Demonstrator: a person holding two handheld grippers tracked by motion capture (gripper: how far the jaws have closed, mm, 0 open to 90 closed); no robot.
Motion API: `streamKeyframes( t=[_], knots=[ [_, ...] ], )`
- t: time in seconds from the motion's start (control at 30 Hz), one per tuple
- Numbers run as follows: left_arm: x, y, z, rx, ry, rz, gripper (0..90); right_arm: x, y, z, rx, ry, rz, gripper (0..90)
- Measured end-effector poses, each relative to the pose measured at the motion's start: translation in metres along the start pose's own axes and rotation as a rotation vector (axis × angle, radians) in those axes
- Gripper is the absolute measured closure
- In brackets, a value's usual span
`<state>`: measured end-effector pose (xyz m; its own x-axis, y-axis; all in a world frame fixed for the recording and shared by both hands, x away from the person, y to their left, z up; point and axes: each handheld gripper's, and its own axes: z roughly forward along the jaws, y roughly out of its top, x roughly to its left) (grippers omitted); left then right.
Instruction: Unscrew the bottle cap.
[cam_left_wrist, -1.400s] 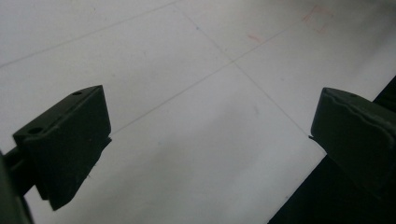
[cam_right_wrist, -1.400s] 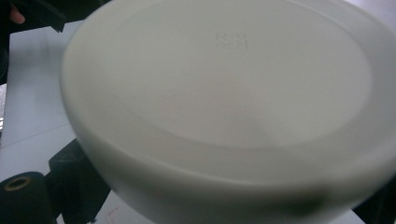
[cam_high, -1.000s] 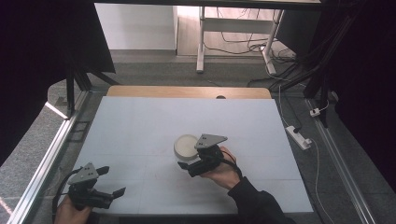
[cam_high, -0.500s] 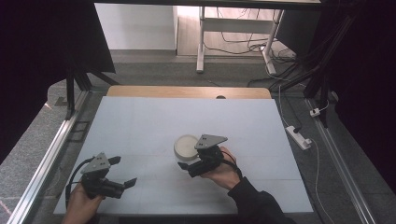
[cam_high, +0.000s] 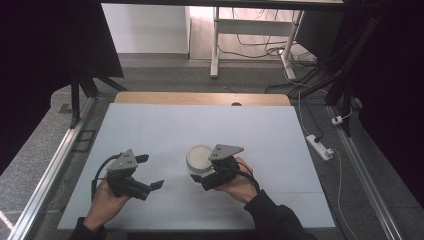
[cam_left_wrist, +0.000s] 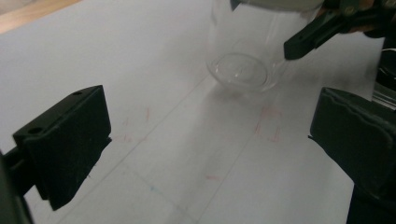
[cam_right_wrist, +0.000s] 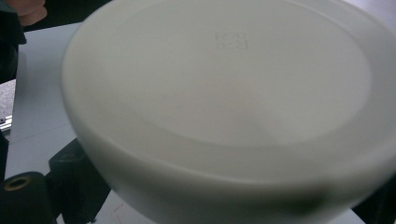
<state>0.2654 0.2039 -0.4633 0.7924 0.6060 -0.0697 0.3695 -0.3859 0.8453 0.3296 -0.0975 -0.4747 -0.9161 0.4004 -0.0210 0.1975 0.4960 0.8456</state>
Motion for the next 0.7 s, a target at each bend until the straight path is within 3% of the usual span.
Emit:
streamKeyframes(
  t=[0.17,0.53,0.6,0.7],
  knots=[
    [0.001,0.014,0.011,0.005,-0.060,0.061,0.0,0.001,0.000,0.001,-0.004,0.009,-0.004,6.7],
    [0.007,0.047,0.034,-0.001,-0.170,0.099,0.0,0.002,0.001,0.000,-0.008,0.014,-0.007,6.7],
    [0.007,0.054,0.041,0.008,-0.208,0.119,0.0,0.002,0.001,0.000,-0.010,0.015,-0.005,6.7],
    [0.006,0.058,0.046,0.015,-0.219,0.136,0.0,0.002,0.001,0.000,-0.010,0.014,-0.009,6.7]
  ],
)
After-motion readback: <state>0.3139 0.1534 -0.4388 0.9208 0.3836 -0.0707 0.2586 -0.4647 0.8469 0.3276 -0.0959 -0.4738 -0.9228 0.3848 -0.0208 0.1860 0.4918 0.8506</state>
